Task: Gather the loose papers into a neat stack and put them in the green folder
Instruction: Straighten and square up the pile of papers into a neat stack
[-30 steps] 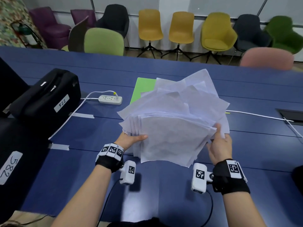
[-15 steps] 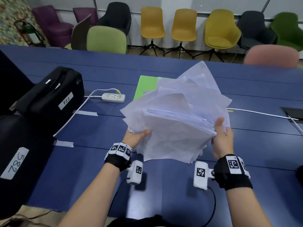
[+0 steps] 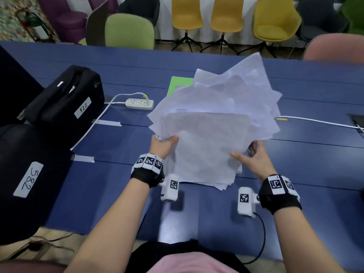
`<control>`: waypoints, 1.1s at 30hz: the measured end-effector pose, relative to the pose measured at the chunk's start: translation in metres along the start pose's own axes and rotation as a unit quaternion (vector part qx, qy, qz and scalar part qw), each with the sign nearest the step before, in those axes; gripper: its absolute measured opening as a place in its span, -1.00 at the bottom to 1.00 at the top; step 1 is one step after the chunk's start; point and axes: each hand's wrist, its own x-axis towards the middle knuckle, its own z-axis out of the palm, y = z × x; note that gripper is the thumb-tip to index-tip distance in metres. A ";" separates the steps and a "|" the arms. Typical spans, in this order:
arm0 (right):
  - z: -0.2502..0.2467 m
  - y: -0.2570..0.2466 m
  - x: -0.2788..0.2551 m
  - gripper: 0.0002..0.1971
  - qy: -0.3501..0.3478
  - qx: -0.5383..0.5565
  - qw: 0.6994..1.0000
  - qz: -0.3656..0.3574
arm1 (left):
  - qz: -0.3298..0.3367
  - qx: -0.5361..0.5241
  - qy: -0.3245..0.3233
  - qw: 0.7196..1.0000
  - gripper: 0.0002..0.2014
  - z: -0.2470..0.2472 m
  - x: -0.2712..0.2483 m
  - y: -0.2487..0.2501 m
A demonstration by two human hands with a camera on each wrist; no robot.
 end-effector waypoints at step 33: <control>0.014 -0.021 0.004 -0.73 0.101 0.019 0.986 0.134 | 0.196 -0.034 -0.187 0.962 -0.32 -0.035 -0.007 0.066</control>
